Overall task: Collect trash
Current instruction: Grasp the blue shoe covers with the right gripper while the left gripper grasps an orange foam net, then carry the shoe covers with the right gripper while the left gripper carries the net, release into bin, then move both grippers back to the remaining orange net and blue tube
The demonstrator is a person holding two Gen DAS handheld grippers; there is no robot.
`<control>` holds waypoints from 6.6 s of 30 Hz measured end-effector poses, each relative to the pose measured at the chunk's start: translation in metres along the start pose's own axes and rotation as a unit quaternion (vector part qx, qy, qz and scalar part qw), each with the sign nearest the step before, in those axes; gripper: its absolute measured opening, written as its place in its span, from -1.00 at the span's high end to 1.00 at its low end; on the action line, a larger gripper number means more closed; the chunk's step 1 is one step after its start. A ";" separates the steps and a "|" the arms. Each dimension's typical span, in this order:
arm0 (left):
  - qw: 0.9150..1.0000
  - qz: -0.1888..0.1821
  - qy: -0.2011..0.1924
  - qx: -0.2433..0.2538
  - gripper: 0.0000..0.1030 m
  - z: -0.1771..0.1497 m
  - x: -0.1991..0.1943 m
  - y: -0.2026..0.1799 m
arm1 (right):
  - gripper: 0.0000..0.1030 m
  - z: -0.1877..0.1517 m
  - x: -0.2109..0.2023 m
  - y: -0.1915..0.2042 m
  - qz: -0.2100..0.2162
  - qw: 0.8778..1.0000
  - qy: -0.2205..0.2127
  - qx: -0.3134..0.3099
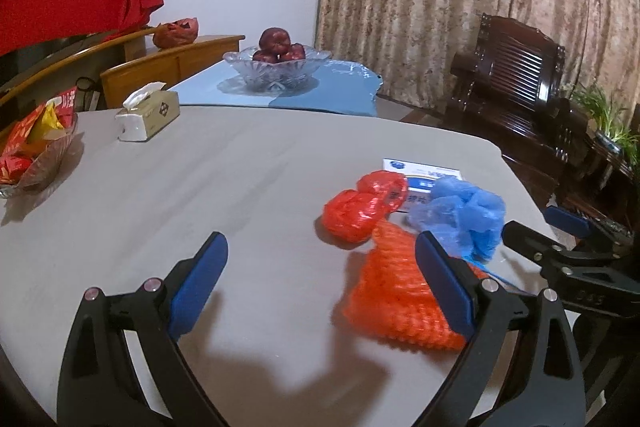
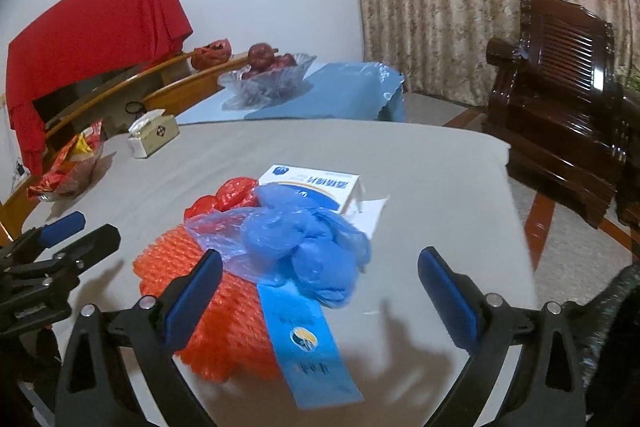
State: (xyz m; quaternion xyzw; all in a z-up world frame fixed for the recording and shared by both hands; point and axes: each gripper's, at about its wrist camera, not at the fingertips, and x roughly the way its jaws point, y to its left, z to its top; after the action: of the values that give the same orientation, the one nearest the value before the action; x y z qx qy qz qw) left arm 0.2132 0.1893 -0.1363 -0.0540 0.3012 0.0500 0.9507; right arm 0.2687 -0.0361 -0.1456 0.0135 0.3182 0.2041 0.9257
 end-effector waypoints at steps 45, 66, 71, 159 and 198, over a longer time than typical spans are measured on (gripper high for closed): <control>0.994 -0.103 0.026 -0.005 0.76 -0.001 0.008 -0.047 | 0.86 -0.007 -0.058 -0.027 0.014 1.000 -0.009 0.021; 0.992 -0.118 0.049 0.008 0.78 -0.026 -0.016 -0.052 | -0.34 -0.038 -0.059 -0.022 0.011 0.999 0.038 0.021; 0.992 -0.116 0.058 0.005 0.78 -0.033 -0.014 -0.045 | -0.48 -0.053 -0.035 -0.020 0.003 0.997 0.072 0.020; 0.946 -0.289 0.028 0.142 -0.48 -0.057 -0.086 -0.297 | -0.88 -0.127 -0.292 -0.203 -0.222 0.963 -0.046 0.146; 0.999 -0.033 0.030 0.024 -0.66 -0.020 -0.016 -0.017 | -0.88 -0.026 -0.077 -0.020 -0.025 0.999 -0.018 0.018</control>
State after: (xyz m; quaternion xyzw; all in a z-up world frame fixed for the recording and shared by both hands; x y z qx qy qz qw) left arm 0.1912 0.1687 -0.1422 -0.0429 0.3290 0.0101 0.9433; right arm 0.2054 -0.0870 -0.1248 0.0258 0.3055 0.1747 0.9357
